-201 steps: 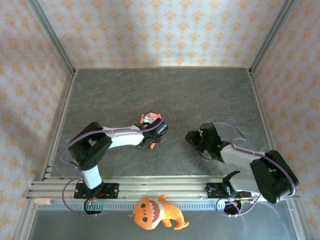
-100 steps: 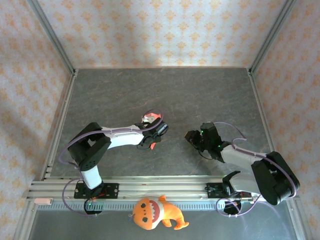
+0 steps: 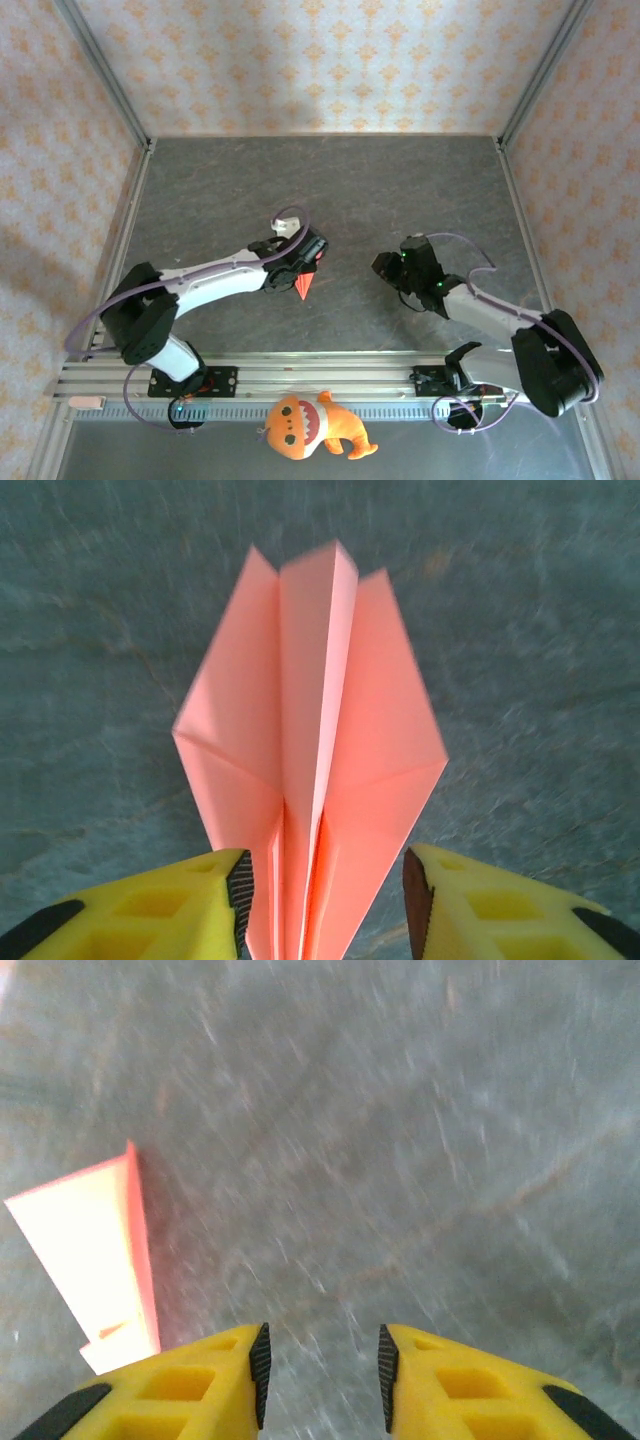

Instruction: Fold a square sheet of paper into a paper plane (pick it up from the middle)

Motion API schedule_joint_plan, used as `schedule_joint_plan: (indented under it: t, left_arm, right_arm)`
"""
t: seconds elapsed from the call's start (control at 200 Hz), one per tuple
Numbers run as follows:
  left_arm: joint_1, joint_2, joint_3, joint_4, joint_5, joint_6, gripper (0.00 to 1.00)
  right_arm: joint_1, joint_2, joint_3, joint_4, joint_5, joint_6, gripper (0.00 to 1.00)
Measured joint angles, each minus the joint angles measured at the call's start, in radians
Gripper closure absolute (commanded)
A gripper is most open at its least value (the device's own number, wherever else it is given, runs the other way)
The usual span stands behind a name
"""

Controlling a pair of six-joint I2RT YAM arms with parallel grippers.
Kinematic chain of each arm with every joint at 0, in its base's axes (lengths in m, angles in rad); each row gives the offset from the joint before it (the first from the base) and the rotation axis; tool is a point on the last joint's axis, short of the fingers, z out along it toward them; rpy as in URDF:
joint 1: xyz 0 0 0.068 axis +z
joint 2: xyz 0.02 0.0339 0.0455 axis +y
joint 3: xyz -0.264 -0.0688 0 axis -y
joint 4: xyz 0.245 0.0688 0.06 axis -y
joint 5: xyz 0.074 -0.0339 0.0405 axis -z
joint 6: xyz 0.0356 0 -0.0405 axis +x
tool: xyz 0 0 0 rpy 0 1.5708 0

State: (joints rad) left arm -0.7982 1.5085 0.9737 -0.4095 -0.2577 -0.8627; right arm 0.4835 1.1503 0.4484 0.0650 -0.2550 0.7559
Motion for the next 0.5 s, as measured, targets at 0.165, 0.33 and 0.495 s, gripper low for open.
schedule_joint_plan:
  t: [0.165, 0.33, 0.495]
  left_arm:
    - [0.039, -0.194, -0.081, 0.024, -0.079, 0.014, 0.38]
    - [0.13, -0.366, -0.2, 0.076, -0.147, 0.054, 0.21]
    - [0.177, -0.476, -0.301, 0.125, -0.205, 0.101, 0.05]
  right_arm:
    - [-0.003, -0.123, 0.061, -0.051, 0.2, -0.115, 0.45]
    - [-0.02, -0.183, 0.066, -0.093, 0.421, -0.231, 0.31]
    - [-0.026, -0.195, 0.054, -0.064, 0.618, -0.359, 0.19]
